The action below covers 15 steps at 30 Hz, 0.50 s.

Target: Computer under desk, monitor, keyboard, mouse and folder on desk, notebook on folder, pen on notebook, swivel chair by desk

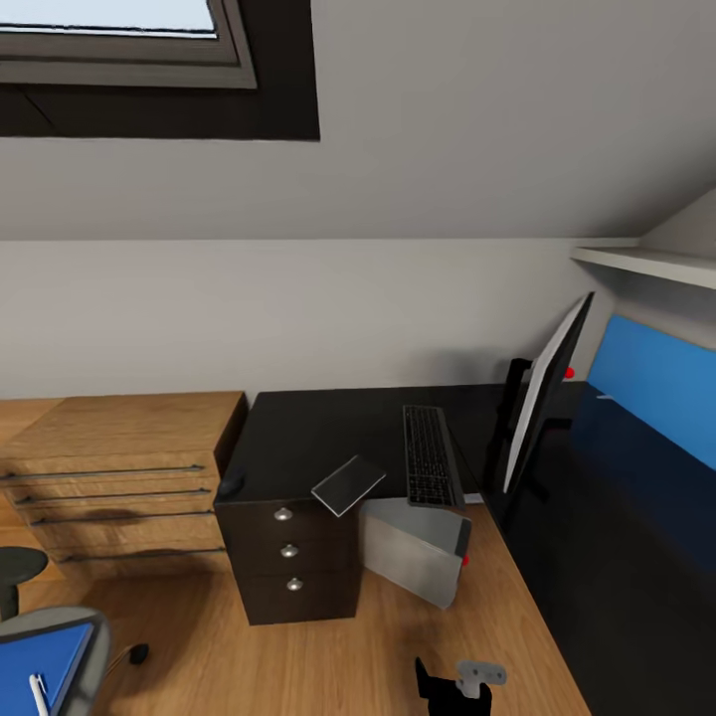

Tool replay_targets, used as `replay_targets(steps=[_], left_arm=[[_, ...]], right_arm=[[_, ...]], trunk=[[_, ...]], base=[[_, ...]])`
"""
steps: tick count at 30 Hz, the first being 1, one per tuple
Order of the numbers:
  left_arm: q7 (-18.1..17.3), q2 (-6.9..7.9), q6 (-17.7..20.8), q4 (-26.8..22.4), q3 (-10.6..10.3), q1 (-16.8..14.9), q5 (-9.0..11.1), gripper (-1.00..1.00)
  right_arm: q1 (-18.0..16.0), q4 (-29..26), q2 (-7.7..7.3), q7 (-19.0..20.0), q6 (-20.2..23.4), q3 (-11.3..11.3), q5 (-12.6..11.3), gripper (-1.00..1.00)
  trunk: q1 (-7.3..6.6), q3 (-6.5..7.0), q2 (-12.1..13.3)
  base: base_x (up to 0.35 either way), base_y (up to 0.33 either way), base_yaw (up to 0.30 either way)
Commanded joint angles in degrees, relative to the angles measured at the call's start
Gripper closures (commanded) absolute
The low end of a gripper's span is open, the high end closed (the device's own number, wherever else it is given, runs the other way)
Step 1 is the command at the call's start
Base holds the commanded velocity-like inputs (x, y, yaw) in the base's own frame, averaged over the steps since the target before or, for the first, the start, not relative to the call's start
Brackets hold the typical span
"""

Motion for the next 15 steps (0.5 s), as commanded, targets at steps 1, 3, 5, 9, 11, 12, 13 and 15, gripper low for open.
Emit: replay_targets(steps=[1, 3, 5, 9, 11, 12, 13, 15], left_arm=[[-0.1, 0.02, -0.3, 0.0, -0.4, 0.0, 0.6, -1.00], [-0.1, -0.02, -1.0, 0.0, -0.4, 0.0, 0.6, -1.00], [-0.1, -0.07, -2.0, 0.0, -0.4, 0.0, 0.6, -1.00], [-0.1, -0.13, -2.9, 0.0, -0.5, 0.0, 0.6, -1.00], [-0.1, -0.09, -3.1, 0.0, -0.5, 0.0, 0.6, -1.00], [-0.1, -0.08, -3.1, 0.0, -0.5, 0.0, 0.6, -1.00], [-0.1, -0.06, -3.2, 0.0, -0.5, 0.0, 0.6, -1.00], [-0.1, -0.05, -3.2, 0.0, -0.5, 0.0, 0.6, -1.00]], right_arm=[[-0.1, 0.1, -0.01, 0.2, -0.2, -0.5, 0.3, -1.00], [-0.1, 0.1, -0.01, 0.2, -0.2, -0.5, 0.2, -1.00], [-0.1, 0.1, -0.04, 0.2, -0.2, -0.5, 0.3, -1.00], [-0.1, 0.1, -0.05, 0.2, -0.2, -0.5, 0.2, -1.00], [-0.1, 0.1, -0.10, 0.2, -0.2, -0.5, 0.2, -1.00], [-0.1, 0.1, -0.12, 0.2, -0.2, -0.5, 0.2, -1.00], [-0.1, 0.1, -0.12, 0.2, -0.2, -0.5, 0.2, -1.00], [-0.1, 0.1, -0.11, 0.1, -0.2, -0.5, 0.2, -1.00]], trunk=[[0.01, -0.02, 0.0], [0.01, 0.06, 0.0], [0.01, 0.11, 0.0], [0.01, 0.15, 0.0], [-0.43, 0.52, 0.8], [-0.65, 0.70, 1.2], [-0.87, 0.88, 1.6], [-1.31, 1.24, 2.4]], base=[[0.004, 0.000, -0.135], [0.002, 0.000, -0.096], [0.001, 0.000, -0.056], [0.001, 0.000, -0.025], [0.000, 0.000, -0.010], [0.000, 0.000, -0.007], [0.000, 0.000, -0.005], [0.000, 0.000, -0.003]])
